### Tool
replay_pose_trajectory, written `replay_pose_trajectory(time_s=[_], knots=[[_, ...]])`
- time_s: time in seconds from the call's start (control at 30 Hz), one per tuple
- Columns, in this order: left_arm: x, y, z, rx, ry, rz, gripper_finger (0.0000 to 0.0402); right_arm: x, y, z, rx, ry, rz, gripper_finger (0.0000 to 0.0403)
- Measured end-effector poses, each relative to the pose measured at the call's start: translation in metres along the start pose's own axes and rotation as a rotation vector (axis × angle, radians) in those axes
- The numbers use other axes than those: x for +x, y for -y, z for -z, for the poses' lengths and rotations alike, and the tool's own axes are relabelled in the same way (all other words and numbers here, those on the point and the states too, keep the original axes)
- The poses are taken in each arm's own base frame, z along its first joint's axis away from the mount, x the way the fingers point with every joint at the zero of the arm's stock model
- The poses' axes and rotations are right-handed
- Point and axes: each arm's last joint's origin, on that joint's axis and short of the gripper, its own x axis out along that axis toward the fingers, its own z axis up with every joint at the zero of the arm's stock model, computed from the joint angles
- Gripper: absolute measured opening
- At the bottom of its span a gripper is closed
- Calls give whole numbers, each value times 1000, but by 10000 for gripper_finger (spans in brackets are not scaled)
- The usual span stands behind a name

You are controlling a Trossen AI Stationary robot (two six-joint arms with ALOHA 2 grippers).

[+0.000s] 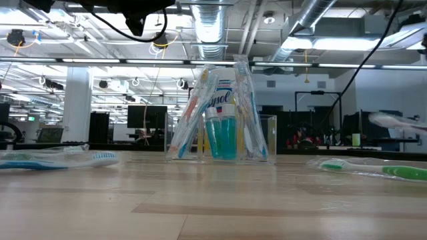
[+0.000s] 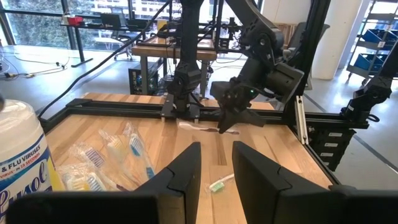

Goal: Pick & Place toothbrushing station
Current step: Put the violet toothbrush into the transparent organizer

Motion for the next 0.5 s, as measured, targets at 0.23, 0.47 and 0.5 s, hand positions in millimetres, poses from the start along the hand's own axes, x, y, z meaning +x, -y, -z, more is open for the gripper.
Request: replay_pose_trajectory(time_s=[0.23, 0.47, 0.5], knots=[[0, 0, 0, 0, 0, 0, 88, -5, -13, -14, -31, 136, -82, 3], [0, 0, 0, 0, 1, 0, 88, -13, -31, -36, -89, 266, -137, 4], [0, 0, 0, 0, 1, 0, 88, -14, -33, -39, -100, 281, -141, 4]])
